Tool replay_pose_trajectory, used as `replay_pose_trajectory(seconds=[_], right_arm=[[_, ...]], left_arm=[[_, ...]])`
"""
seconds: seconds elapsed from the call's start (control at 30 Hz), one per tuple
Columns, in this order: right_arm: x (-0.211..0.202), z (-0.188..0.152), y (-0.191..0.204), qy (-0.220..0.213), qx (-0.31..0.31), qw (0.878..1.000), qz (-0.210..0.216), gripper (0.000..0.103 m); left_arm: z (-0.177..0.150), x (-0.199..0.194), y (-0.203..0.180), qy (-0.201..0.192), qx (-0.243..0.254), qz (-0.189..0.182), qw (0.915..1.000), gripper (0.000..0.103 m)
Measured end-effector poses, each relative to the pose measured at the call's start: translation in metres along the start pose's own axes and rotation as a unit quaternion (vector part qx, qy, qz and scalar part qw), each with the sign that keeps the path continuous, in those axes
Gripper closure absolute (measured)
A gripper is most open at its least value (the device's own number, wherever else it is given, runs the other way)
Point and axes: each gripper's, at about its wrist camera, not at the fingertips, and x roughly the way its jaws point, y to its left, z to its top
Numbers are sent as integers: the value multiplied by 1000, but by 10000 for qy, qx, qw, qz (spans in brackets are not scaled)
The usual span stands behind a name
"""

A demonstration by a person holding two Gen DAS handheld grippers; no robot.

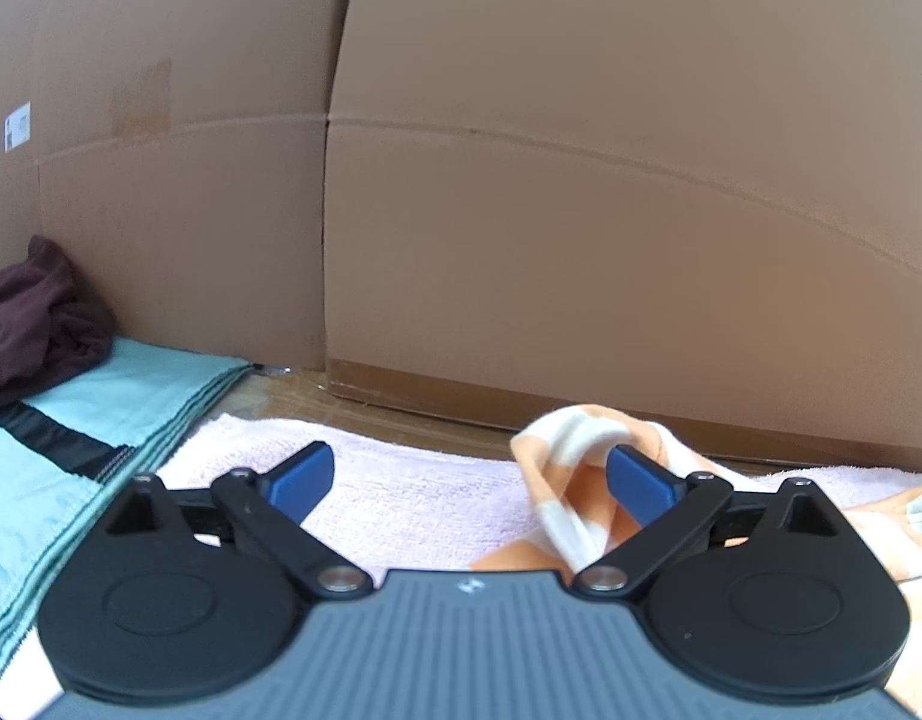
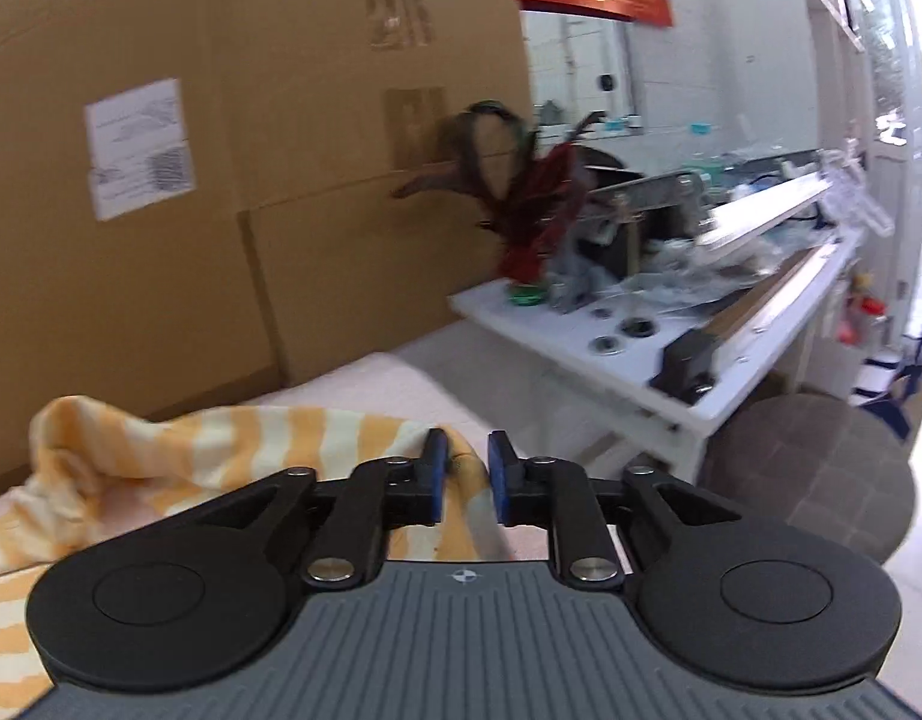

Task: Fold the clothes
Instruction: 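Grasp the shirt hem with the right gripper and pull it across the towel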

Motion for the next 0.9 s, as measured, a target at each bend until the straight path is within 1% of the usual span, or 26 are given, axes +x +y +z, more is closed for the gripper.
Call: replay_pose_trajectory(seconds=[0.03, 0.07, 0.1, 0.17, 0.2, 0.23, 0.27, 0.3, 0.33, 0.4, 0.47, 0.5, 0.53, 0.57, 0.6, 0.7, 0.73, 0.77, 0.8, 0.83, 0.87, 0.9], right_arm=[[-3, -1, -6, -29, 165, 9998, -116, 53], [-6, -2, -12, -62, 330, 9992, -217, 49], [-14, -8, -16, -173, 483, 9987, -5, 48], [-32, -29, -14, -28, 462, 9963, 722, 48], [-41, -39, -12, 51, 446, 9930, 1093, 48], [-49, -50, -7, 254, 361, 9859, 1616, 48], [-58, -61, -1, 462, 270, 9754, 2137, 48], [-67, -73, 10, 799, 62, 9599, 2687, 48], [-76, -84, 20, 1121, -150, 9401, 3215, 48], [-99, -106, 43, 1332, -755, 9076, 3908, 49], [-125, -121, 63, 1153, -1477, 8897, 4163, 47], [-138, -128, 73, 1060, -1826, 8791, 4273, 43], [-144, -133, 80, 973, -1993, 8780, 4241, 34], [-151, -138, 87, 888, -2153, 8768, 4206, 30], [-151, -142, 93, 874, -2179, 8785, 4160, 28], [-148, -148, 102, 709, -1867, 8933, 4028, 29], [-144, -147, 104, 722, -1697, 8974, 4009, 31], [-140, -146, 106, 735, -1526, 9012, 3988, 34], [-135, -145, 108, 749, -1356, 9048, 3966, 45], [-131, -143, 109, 781, -1232, 9084, 3919, 64], [-127, -141, 110, 828, -1164, 9101, 3889, 77], [-123, -139, 109, 930, -1058, 9084, 3936, 92]], left_arm=[[0, 0, 1, 12, -31, -10, 10000, 5], [0, -1, 1, 10, -63, -15, 10000, 5], [0, -1, 2, 4, -92, -16, 10000, 5], [0, -1, 4, -2, -148, -17, 9999, 5], [0, -1, 5, -9, -174, -19, 9998, 5], [0, -1, 5, -20, -193, -14, 9998, 5], [0, -2, 5, -34, -200, -1, 9998, 5], [-1, -2, 5, -47, -203, 15, 9998, 5], [-2, -2, 5, -60, -207, 31, 9998, 5], [-1, -7, 5, -174, -211, 63, 9996, 5], [3, -17, 8, -324, -298, 53, 9990, 5], [8, -23, 11, -368, -391, 26, 9986, 5], [11, -36, 14, -378, -515, -66, 9979, 5], [14, -51, 18, -374, -652, -183, 9970, 5], [12, -69, 22, -376, -710, -393, 9960, 4], [2, -127, 31, -388, -789, -1125, 9898, 1], [-6, -148, 33, -390, -680, -1335, 9879, 1], [-17, -167, 33, -377, -489, -1468, 9872, 1], [-29, -186, 34, -357, -288, -1577, 9864, 1], [-41, -203, 34, -294, -66, -1672, 9855, 1], [-52, -217, 34, -168, 126, -1778, 9838, 2], [-64, -231, 34, -26, 305, -1890, 9815, 3]])
